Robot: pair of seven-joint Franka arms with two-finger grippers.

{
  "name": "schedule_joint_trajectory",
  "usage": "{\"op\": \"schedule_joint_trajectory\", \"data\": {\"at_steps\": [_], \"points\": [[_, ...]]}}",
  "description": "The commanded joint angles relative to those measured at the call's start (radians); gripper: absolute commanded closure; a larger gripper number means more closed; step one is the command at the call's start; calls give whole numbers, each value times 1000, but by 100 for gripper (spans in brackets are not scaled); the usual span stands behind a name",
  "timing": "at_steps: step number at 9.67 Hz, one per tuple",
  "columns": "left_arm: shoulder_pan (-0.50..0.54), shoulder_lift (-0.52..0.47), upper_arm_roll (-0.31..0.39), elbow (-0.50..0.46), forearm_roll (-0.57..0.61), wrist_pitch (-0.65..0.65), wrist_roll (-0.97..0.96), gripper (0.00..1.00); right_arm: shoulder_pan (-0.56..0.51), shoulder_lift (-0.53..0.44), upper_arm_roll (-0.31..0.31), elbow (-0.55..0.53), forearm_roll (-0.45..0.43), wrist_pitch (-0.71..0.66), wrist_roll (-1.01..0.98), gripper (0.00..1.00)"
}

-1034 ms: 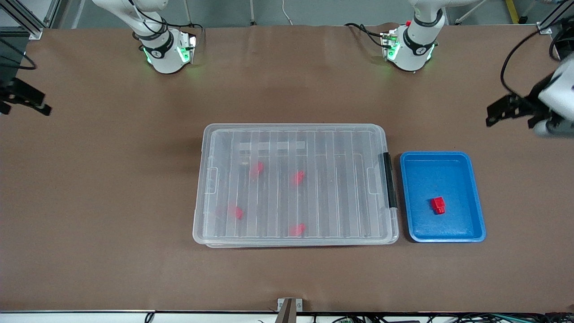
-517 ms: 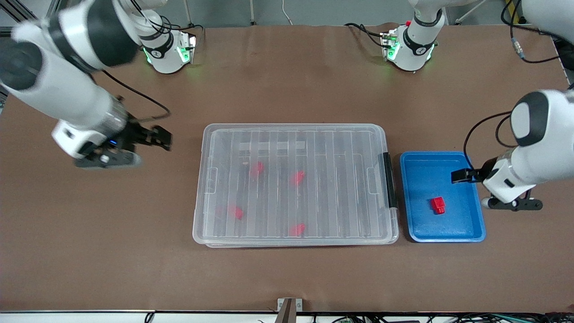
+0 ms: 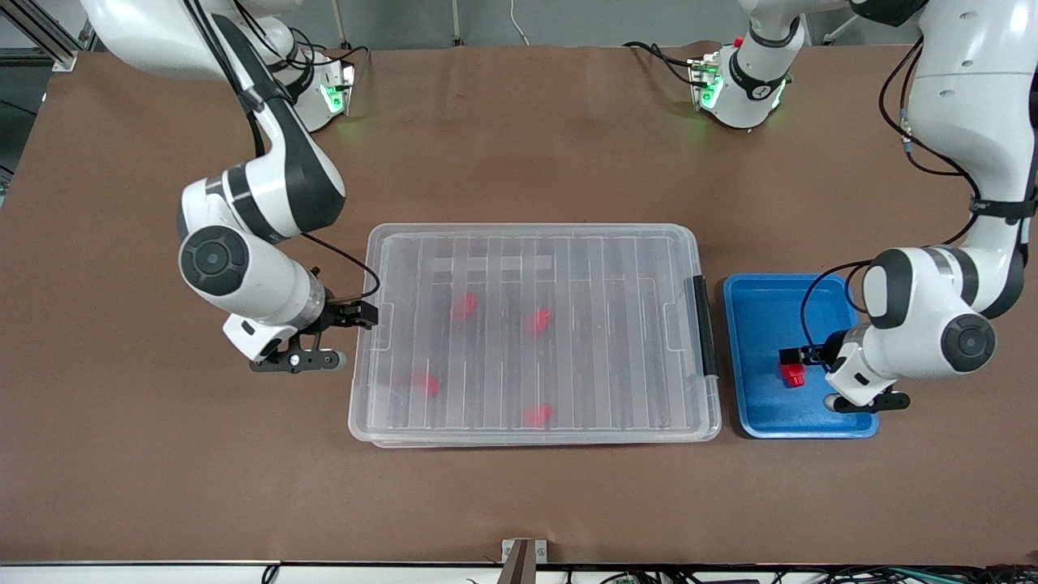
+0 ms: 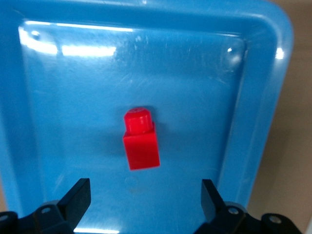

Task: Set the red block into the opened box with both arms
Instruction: 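Grasp the red block with the left gripper while the right gripper grips the box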

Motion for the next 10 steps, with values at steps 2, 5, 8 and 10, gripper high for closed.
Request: {"op": "schedule_joint_trajectory", "data": {"at_steps": [2, 5, 8, 10], "points": [[-1, 92, -2, 7, 15, 103, -16, 15, 15, 11, 1, -32, -50, 62, 14, 0], [-5, 121, -2, 12, 15, 140, -19, 59, 1, 18, 1, -49, -102, 99, 12, 0], [7, 72, -3, 12, 17, 126, -18, 99, 2, 29, 1, -51, -186, 98, 9, 0], [-5, -58, -25, 15, 17, -17, -18, 100, 1, 29, 1, -51, -223, 91, -11, 0]]}}
